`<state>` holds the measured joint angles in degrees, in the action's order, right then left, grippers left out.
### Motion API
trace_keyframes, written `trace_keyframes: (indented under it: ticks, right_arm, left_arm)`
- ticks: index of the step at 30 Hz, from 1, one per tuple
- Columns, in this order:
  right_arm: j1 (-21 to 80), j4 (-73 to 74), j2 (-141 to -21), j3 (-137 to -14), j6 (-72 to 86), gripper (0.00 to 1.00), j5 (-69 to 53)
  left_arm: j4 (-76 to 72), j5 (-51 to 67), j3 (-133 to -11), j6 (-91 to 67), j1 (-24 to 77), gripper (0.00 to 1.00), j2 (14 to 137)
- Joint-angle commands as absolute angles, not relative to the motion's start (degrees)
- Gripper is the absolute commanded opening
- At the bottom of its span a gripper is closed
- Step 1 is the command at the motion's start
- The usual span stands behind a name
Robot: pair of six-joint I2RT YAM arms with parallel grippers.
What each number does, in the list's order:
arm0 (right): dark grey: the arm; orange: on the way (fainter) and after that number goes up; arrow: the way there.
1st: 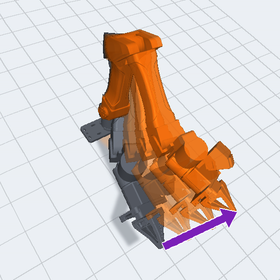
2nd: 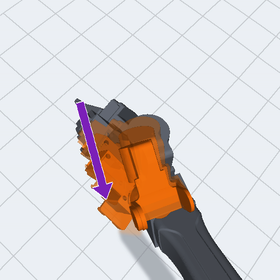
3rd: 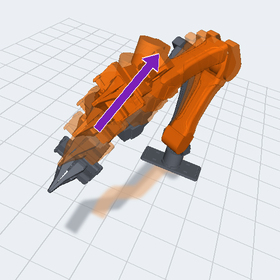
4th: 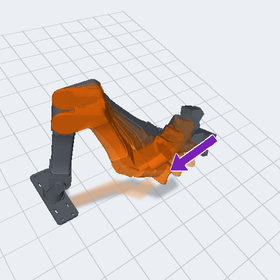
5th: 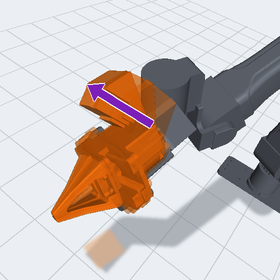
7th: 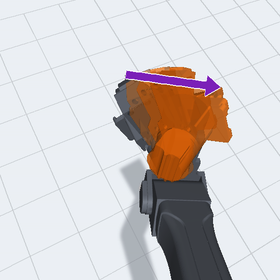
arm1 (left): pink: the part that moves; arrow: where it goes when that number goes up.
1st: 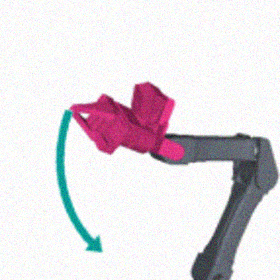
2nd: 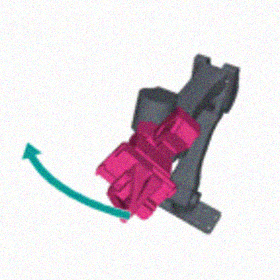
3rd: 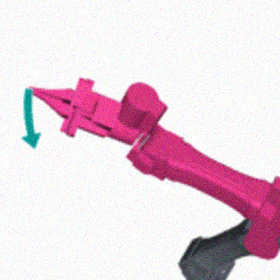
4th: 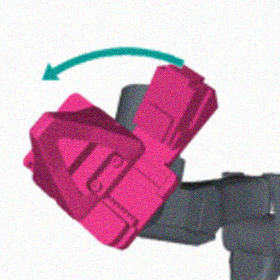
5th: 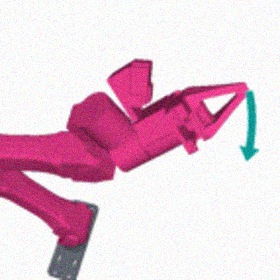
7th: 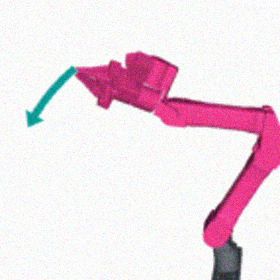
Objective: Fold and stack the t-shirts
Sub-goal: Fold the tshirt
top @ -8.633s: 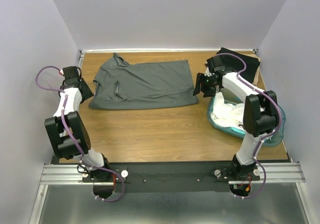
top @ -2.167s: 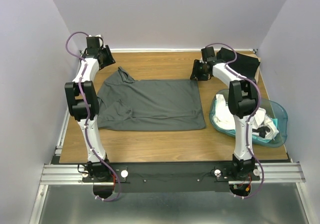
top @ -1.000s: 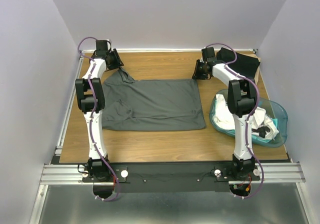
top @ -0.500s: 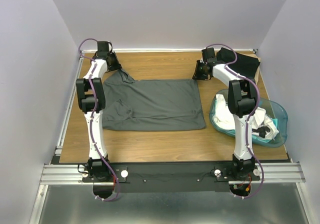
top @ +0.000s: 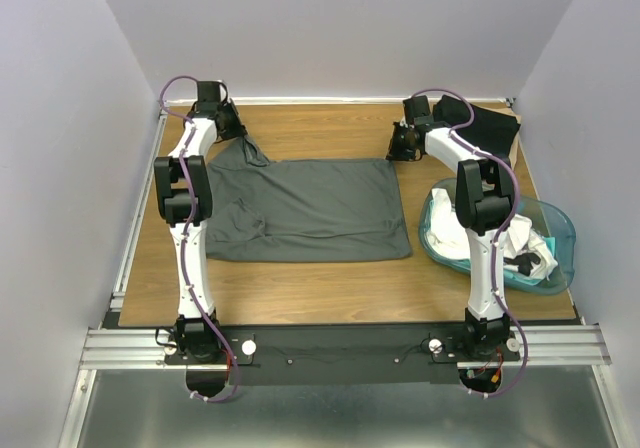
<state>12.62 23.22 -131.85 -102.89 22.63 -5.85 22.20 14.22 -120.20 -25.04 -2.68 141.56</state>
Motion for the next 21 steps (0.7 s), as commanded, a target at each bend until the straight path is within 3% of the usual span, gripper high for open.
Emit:
trace_keyframes:
  ticks: [1,21]
  right_arm:
    - [12.7,26.4,-131.1,-105.0,23.7,0.0,-3.9]
    - [12.1,26.4,-136.1,-121.5,24.4,0.0,1.9]
  left_arm:
    - [19.7,18.0,-123.9,-27.3,-3.2,0.0,139.7]
    - [8.7,27.8,-129.6,-36.5,-6.4,0.0,139.0]
